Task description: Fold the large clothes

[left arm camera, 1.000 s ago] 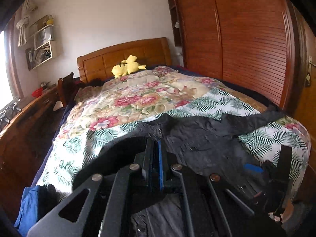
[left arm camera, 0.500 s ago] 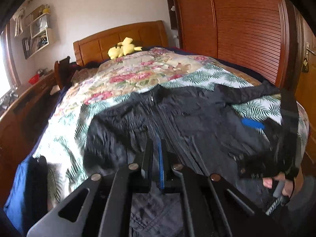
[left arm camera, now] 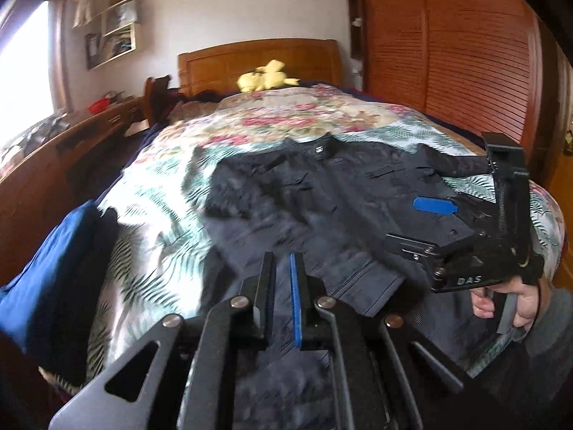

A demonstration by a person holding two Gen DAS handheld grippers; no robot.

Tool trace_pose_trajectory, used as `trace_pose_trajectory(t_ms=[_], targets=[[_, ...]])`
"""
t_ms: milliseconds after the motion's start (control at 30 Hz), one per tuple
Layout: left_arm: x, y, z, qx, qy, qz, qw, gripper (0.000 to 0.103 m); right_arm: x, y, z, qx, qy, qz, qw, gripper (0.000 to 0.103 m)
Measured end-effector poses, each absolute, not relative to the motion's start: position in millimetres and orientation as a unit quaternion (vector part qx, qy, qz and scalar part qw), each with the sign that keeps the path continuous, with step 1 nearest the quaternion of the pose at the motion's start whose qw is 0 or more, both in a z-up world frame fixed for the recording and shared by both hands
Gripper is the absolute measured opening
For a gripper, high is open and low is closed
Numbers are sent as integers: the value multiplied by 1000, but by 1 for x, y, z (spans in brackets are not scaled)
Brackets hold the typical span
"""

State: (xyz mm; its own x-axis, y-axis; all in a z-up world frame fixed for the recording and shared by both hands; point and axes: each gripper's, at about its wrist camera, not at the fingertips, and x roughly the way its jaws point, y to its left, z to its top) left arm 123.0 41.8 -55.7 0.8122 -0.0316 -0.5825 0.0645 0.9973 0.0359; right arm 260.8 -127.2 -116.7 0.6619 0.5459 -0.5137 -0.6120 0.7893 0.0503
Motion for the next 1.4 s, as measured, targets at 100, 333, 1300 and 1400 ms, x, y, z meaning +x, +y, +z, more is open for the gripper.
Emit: trace_pose_trajectory(t_ms=[100, 333, 1300, 1400], targets=[[110, 61, -67, 19, 312, -5, 950, 5, 251, -103, -125, -68, 275, 358, 890, 97], [95, 88, -80, 0, 316, 19, 949, 5, 220, -49, -147, -99, 306, 436, 840, 74], [87, 52, -51, 19, 295, 25, 955, 5, 208, -77, -142, -145, 297, 422, 844, 4], [85, 42, -47, 24, 290, 25, 956, 5, 212, -113, -114, -100, 267, 411, 866, 3]])
